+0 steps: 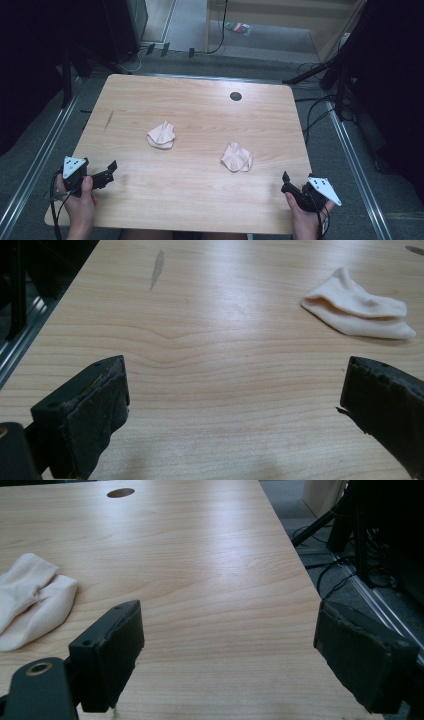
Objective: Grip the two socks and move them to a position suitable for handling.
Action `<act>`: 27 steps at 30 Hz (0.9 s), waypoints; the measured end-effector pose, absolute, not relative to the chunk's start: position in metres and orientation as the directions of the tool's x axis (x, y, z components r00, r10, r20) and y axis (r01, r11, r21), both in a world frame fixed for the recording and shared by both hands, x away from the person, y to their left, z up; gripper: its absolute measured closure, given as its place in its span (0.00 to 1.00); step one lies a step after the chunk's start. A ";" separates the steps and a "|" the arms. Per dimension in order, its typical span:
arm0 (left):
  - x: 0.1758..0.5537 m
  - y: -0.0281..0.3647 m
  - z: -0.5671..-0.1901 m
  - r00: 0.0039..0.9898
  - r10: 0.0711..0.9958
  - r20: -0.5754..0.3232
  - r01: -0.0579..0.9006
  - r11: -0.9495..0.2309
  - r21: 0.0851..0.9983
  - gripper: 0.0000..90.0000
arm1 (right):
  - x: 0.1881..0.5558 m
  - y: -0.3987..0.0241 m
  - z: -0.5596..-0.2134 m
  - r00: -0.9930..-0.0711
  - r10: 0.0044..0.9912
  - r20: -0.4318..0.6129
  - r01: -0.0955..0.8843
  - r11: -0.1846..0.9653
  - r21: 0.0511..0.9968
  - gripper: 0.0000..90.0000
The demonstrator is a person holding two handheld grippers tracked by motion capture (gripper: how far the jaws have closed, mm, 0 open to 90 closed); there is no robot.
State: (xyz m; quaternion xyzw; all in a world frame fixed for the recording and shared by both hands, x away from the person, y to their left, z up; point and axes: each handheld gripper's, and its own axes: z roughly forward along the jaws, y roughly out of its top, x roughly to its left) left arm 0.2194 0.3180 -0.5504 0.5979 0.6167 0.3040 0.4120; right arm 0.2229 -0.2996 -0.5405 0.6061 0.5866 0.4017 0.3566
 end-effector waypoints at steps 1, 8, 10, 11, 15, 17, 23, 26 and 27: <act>0.220 0.317 -0.551 0.057 0.988 -0.144 0.486 0.098 0.869 0.00 | 0.223 -0.299 -0.540 -0.009 0.998 0.066 0.424 -0.056 0.904 0.14; 0.223 0.316 -0.551 0.045 0.991 -0.123 0.492 0.085 0.866 0.00 | 0.219 -0.286 -0.525 -0.027 0.998 0.062 0.392 -0.046 0.919 0.15; 0.223 0.316 -0.551 0.044 0.991 -0.124 0.491 0.087 0.867 0.00 | 0.219 -0.279 -0.517 -0.044 0.996 0.073 0.384 -0.051 0.922 0.16; 0.223 0.316 -0.551 0.045 0.991 -0.124 0.492 0.086 0.866 0.00 | 0.219 -0.275 -0.513 -0.053 0.995 0.088 0.378 -0.061 0.924 0.17; 0.223 0.314 -0.551 0.034 0.993 -0.112 0.493 0.081 0.866 0.00 | 0.222 -0.253 -0.498 -0.109 0.988 0.114 0.354 -0.069 0.933 0.21; 0.223 0.314 -0.551 0.028 0.994 -0.110 0.492 0.082 0.867 0.00 | 0.226 -0.239 -0.493 -0.138 0.985 0.100 0.353 -0.045 0.934 0.24; 0.221 0.315 -0.551 0.043 0.993 -0.113 0.481 0.079 0.873 0.00 | 0.243 -0.200 -0.492 -0.246 0.964 0.105 0.388 -0.002 0.922 0.41; 0.222 0.315 -0.551 0.046 0.992 -0.117 0.483 0.081 0.872 0.00 | 0.252 -0.181 -0.504 -0.287 0.952 0.102 0.432 0.033 0.901 0.42; 0.221 0.315 -0.551 0.048 0.992 -0.120 0.482 0.082 0.872 0.00 | 0.254 -0.178 -0.508 -0.285 0.954 0.096 0.449 0.044 0.892 0.42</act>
